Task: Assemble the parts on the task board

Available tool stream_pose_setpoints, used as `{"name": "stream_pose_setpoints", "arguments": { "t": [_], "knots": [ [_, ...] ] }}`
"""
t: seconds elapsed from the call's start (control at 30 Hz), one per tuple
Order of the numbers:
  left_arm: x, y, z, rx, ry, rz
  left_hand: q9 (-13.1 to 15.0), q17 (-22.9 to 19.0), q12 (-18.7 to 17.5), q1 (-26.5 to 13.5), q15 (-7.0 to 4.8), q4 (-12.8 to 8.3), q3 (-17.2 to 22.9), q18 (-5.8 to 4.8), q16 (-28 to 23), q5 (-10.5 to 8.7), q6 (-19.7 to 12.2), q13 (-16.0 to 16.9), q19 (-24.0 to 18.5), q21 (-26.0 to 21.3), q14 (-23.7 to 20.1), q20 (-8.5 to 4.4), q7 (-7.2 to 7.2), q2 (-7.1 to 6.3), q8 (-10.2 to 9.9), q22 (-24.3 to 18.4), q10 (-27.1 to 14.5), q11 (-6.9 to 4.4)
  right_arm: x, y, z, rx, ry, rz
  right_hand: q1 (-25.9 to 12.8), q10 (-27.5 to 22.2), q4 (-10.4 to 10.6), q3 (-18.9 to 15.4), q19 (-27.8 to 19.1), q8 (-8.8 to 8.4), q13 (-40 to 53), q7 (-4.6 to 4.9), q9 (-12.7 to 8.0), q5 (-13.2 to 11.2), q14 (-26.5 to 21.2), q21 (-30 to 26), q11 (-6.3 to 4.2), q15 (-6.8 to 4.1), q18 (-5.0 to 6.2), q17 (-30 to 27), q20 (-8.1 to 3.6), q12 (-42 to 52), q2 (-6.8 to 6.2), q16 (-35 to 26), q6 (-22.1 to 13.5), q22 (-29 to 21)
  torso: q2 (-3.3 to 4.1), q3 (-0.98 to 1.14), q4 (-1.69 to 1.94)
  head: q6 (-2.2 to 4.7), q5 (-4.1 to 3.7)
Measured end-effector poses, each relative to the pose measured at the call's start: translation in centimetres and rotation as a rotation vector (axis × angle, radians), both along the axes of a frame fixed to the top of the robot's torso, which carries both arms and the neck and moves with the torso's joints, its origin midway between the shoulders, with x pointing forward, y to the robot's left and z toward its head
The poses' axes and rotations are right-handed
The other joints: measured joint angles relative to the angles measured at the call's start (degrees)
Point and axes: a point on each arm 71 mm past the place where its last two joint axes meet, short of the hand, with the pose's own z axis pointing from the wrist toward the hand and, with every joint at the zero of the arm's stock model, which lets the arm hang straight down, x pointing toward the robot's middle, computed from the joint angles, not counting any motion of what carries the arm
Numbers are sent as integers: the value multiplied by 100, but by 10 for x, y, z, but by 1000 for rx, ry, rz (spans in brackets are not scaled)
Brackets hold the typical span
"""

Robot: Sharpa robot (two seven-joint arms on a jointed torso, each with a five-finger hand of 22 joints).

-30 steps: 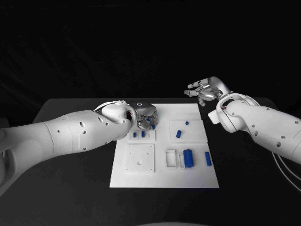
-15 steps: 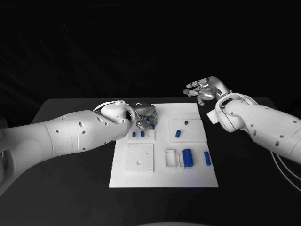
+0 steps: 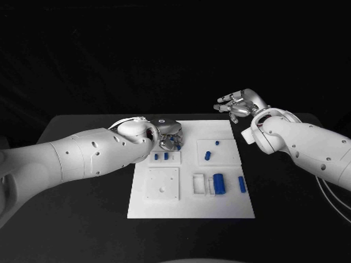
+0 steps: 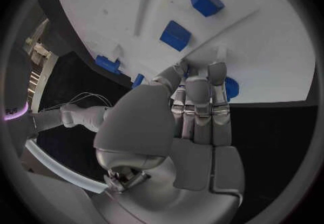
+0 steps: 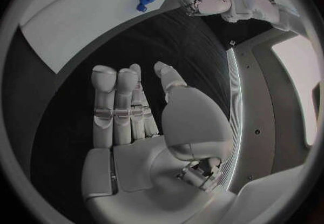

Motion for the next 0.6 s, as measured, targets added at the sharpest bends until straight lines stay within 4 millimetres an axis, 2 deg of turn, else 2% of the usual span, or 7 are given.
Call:
{"name": "stream_pose_setpoints", "arguments": {
  "t": [0.33, 0.6],
  "knots": [
    [1, 4, 0, -26, -10, 5, 9, -5, 0, -41, 0, -152, 150, -4, 0, 23, 55, 0, -20, 89, 0, -20, 6, 68, -22, -1, 35, -21, 0, 0, 0, 0, 0, 0, 0, 0, 0, 0, 0, 0, 0, 0, 0, 0, 0, 0, 0, 0, -2, 0, 0, 0, 0, 0, 0, 0, -1, 1, -3, 32, 2],
    [3, 12, 11, -82, -28, 33, 9, -5, 0, -58, 0, -157, 155, -5, 0, 22, 55, 0, -20, 89, 0, -20, 5, 61, -23, -1, 35, -21, 0, 0, 0, 0, 1, 0, 0, 0, 0, 0, 0, 0, 1, 0, 0, 0, 0, 1, 0, 0, -3, -5, 0, 0, 0, 0, 1, 1, -5, 1, 5, 80, 2]
  ]
}}
